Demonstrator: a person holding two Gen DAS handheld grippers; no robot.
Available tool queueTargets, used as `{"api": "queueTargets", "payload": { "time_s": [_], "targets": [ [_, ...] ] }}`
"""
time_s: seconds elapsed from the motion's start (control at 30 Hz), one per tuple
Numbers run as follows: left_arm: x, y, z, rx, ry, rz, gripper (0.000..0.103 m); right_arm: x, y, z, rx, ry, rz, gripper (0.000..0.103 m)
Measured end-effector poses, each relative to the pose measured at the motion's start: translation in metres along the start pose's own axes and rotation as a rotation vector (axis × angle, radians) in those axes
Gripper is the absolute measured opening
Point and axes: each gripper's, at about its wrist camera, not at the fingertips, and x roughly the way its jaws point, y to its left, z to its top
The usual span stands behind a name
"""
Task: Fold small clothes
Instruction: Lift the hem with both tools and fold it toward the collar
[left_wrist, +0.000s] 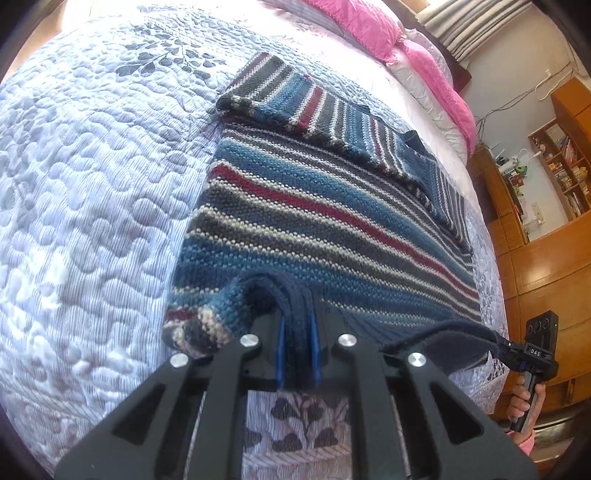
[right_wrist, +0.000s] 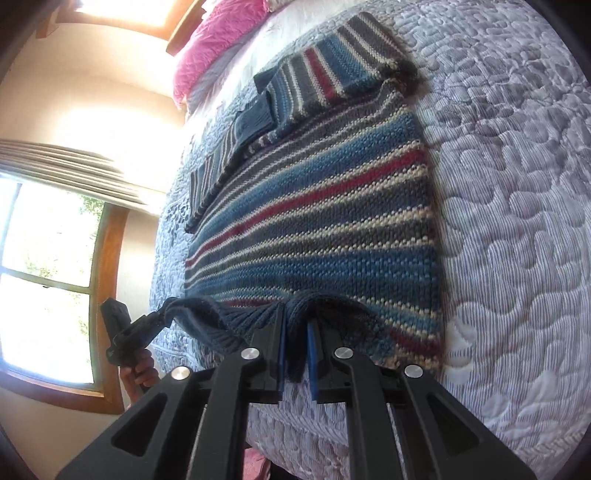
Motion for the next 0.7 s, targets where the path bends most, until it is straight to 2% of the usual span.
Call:
{"api": "queueTargets", "payload": {
  "time_s": [0.27,0.5,0.6,0.67,0.7],
  "targets": [
    [0.049,0.011,0.029,-0.025,0.062,-0.003,0.01,0.03,-0.031,0.03,0.068,0.047,-0.001,0.009],
    [0.059,0.01,0.034,0.013,0.072,-0.002,0.013,0.034,-0.036,0.034,0.055,0.066,0.008,0.009],
    [0.053,0.01,0.035,0.008,0.085,-0.017,0.016,0.028,-0.031,0.033,0.031,0.072,0.001,0.014],
    [0.046,0.011,0.037,-0.016,0.089,-0.043,0.023,0.022,-0.024,0.032,0.011,0.072,-0.005,0.018],
    [0.039,0.012,0.038,-0.028,0.081,-0.06,0.025,0.018,-0.021,0.032,0.003,0.064,-0.007,0.025]
  ]
}}
